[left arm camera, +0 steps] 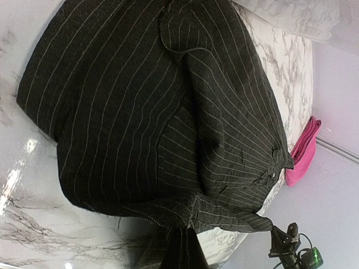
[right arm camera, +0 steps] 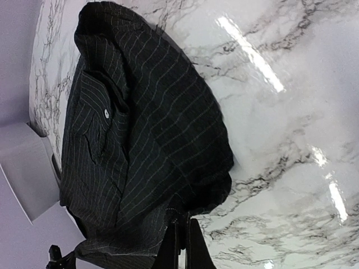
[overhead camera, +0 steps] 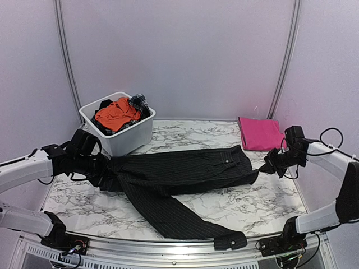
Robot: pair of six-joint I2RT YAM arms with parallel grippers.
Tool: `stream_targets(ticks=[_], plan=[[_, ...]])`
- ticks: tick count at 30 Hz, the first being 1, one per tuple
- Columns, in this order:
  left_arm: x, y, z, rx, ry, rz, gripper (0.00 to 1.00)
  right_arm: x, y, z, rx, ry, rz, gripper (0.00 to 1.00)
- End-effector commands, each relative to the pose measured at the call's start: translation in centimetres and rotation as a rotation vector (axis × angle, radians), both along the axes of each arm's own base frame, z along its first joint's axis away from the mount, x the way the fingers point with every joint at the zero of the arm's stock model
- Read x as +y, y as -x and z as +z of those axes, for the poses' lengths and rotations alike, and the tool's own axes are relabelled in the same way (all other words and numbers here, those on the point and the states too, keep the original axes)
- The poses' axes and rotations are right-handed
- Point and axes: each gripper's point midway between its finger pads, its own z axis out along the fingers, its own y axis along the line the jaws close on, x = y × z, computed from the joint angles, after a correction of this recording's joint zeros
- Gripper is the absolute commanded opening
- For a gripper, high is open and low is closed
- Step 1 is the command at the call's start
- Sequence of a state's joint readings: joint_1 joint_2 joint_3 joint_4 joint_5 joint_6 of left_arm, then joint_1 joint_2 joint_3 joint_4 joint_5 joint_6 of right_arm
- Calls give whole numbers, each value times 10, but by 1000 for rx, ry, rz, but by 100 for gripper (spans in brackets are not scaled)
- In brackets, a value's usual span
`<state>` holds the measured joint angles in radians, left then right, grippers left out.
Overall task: Fold and stack the mixed laundry pile
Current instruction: Fold the 1/3-folded shirt at the center of the board.
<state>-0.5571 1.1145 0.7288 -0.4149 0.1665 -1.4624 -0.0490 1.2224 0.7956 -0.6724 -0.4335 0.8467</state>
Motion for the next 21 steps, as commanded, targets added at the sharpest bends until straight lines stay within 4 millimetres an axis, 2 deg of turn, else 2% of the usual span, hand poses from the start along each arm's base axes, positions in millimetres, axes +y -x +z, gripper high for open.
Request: stream_targets(ticks=[1, 8, 10, 12, 15, 17, 21], plan=[[3, -31, 4, -45, -18, 19, 0, 0, -49, 15, -77, -42, -26, 0], [23, -64, -10, -63, -46, 73, 0, -4, -96, 7, -104, -25, -9, 0], [27, -70, -19, -49, -57, 76, 0, -4, -111, 9, -127, -18, 13, 9], [26, -77, -18, -74, -64, 51, 14, 0, -121, 12, -146, -19, 65, 29], [20, -84, -3, -132, -73, -19, 37, 6, -122, 25, -192, 2, 170, 53], [25, -83, 7, -170, -103, -33, 53, 6, -113, 33, -223, 35, 222, 56], [33, -72, 24, -237, -147, -78, 95, 14, -82, 41, -294, 58, 331, 61]])
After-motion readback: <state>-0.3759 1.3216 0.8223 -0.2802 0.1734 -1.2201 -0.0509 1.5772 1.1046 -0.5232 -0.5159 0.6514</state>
